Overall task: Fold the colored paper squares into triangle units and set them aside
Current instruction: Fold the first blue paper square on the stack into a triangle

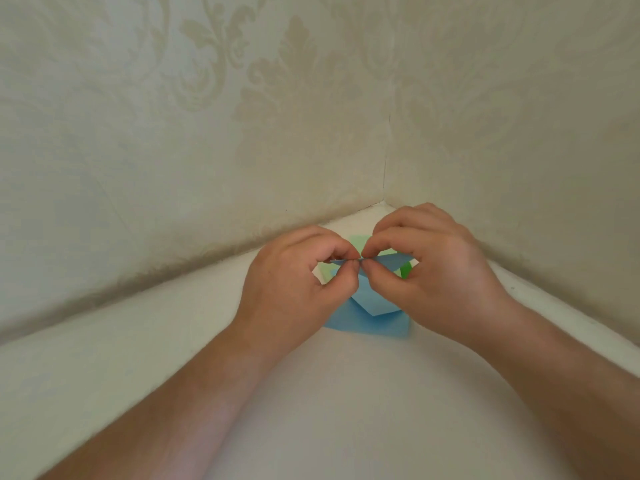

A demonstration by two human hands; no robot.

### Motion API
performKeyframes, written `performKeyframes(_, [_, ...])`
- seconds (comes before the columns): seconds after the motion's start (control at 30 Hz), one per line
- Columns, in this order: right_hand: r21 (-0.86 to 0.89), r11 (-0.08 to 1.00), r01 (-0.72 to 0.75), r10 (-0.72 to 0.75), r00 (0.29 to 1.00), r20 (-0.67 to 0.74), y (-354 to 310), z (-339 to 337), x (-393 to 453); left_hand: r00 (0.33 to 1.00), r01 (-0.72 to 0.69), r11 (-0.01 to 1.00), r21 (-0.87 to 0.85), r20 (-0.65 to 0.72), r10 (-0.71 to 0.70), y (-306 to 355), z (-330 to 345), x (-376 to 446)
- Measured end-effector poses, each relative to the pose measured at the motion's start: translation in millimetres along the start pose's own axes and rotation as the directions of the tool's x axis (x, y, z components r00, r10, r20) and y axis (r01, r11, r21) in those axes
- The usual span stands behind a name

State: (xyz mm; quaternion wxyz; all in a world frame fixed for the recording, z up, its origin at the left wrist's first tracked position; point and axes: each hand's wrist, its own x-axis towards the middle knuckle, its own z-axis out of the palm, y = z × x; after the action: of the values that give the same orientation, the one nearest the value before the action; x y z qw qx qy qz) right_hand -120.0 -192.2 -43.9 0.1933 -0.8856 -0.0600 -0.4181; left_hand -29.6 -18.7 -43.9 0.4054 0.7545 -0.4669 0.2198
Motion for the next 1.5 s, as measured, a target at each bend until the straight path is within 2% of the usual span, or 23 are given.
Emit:
performKeyframes(0.2, [-0.003,1.0,-0.023,0.023,1.0,-0.012,-2.6,4.8,-0.1,0.995,-0.089,0.996,0.025,0.041,0.088,-5.4,-1.0,2.2])
performKeyframes(0.33, [-0.005,0.999,-0.034,0.034,0.999,-0.003,-5.1,5.2,0.2,0.995,-0.103,0.992,0.075,0.019,0.102,-5.3,-0.8,2.4])
performKeyframes(0.73, [-0.018,0.994,-0.109,0.109,0.994,0.017,-0.5,-5.7,4.6,0.989,0.126,0.987,0.101,-0.085,-0.118,-3.9,-12.4,4.4])
performKeyframes(0.97, [0.023,0.976,-0.217,0.217,0.976,0.014,11.3,-22.8,5.6,0.994,0.106,0.994,0.042,-0.035,-0.104,-5.4,-13.4,3.8])
performKeyframes(1.17, [-0.011,0.955,-0.296,0.294,0.952,-0.08,19.9,-36.0,9.5,0.993,0.099,0.994,0.038,-0.066,-0.096,-10.9,-16.6,5.1])
performKeyframes(1.27, [-0.008,0.979,-0.203,0.202,0.976,-0.082,9.6,-30.4,8.2,0.999,0.017,0.999,0.045,-0.03,-0.016,-7.6,-12.2,5.1])
performKeyframes(1.37, [-0.028,0.998,-0.064,0.064,0.998,0.005,-3.9,-12.0,2.9,0.997,-0.077,0.997,0.031,0.002,0.077,-2.2,-3.8,3.4])
performKeyframes(1.5, [-0.058,0.997,-0.054,0.056,0.998,0.037,-7.4,-0.9,3.3,0.997,-0.078,0.996,0.031,-0.023,0.078,-2.0,1.0,1.4])
